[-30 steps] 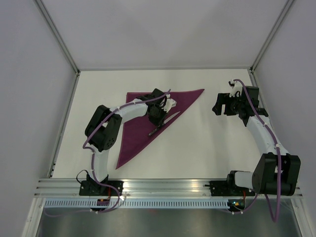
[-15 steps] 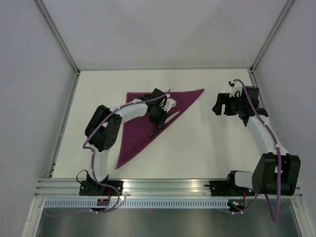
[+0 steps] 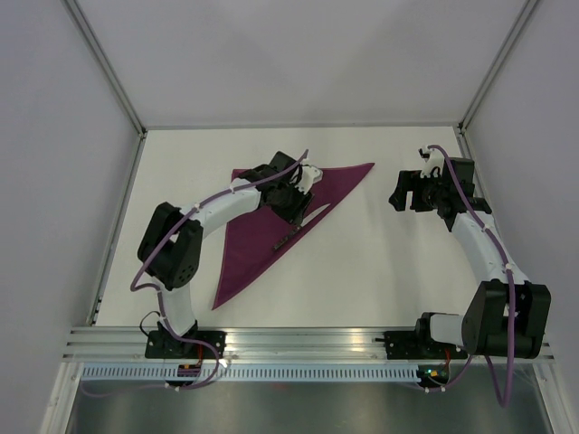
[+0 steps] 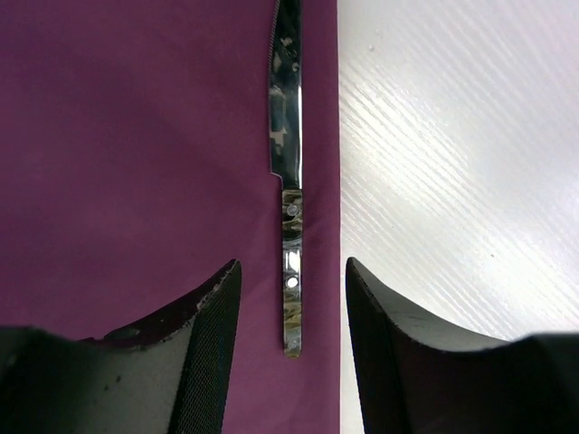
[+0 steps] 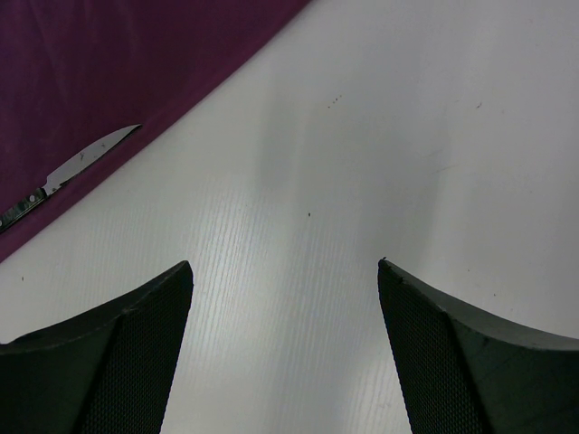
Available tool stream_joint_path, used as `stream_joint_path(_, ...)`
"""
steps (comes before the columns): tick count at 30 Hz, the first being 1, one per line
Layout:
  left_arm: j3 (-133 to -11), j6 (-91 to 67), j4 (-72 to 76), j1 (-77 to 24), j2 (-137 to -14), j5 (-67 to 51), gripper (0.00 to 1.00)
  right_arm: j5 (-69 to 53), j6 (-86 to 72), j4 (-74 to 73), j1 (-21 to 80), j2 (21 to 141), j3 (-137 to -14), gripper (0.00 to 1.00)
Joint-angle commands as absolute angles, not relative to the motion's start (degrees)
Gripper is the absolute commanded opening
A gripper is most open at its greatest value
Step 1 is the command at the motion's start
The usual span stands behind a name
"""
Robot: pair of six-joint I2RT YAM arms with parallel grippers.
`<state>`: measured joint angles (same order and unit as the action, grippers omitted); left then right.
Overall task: Fold the napkin, place the utensils inside, and roll it up
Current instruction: Place the knife on the napkin.
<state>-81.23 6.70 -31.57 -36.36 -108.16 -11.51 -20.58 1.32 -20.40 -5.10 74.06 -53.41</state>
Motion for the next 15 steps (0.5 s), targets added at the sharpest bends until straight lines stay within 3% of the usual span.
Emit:
stream_joint_path(1,-83.41,3.61,-30.76,-36.65,-102.31,-5.66,0.55,-20.04,1.49,-19.16,-5.27,73.39,-54.58,0.88)
stream_joint_path(9,-84.64,-4.74,-32.94,-36.39,-85.03,11.83,0.63,-20.66,1.67,-18.19,-2.47,70.23,-54.4,0.88)
stream_joint_path(15,-90.7,-11.33,-41.9,-35.68,-73.58,23.18,0.63,-13.82,3.78,-17.32,13.34,70.13,-55.28,0.87)
